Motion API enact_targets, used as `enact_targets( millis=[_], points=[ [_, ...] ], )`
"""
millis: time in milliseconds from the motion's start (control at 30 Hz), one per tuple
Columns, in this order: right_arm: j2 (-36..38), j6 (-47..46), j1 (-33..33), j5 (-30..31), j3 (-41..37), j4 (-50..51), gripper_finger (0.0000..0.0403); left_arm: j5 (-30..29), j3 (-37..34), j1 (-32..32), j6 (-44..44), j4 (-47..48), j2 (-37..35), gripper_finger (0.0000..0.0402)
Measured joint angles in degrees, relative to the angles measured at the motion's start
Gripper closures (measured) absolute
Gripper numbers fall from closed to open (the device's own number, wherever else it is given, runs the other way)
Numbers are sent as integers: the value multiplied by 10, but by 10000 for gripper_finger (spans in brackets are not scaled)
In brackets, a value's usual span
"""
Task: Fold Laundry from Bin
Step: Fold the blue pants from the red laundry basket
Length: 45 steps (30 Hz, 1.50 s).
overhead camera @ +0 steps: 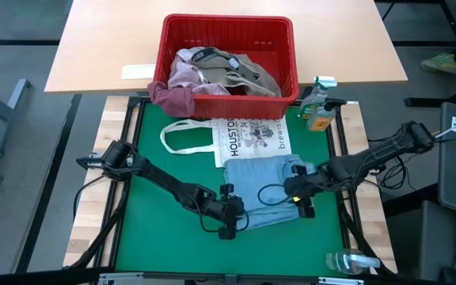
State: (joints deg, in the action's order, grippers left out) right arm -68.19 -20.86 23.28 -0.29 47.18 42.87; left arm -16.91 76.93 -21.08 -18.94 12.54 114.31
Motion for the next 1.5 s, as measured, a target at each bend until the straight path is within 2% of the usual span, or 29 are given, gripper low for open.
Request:
enact_targets(
  millis=[100, 433, 867, 933, 1133, 1500],
  points=[
    [-28, 13, 0, -18, 0, 0, 236, -6, 0, 1, 0, 4, 9, 226],
    [-106, 49, 0, -23, 0, 8, 236, -26, 0, 4, 1, 15, 26, 225],
    [-111, 67, 0, -90, 0, 47, 236, -35, 0, 5, 0, 13, 46, 239],
    [-111, 68, 0, -83, 0, 58, 236, -35, 0, 5, 0, 12, 46, 243],
    [-112, 60, 0, -4, 0, 68, 237, -35, 0, 5, 0, 10, 46, 245],
    [-112, 61, 0, 13, 0, 68, 297, -34, 0, 5, -2, 10, 46, 245]
  ],
)
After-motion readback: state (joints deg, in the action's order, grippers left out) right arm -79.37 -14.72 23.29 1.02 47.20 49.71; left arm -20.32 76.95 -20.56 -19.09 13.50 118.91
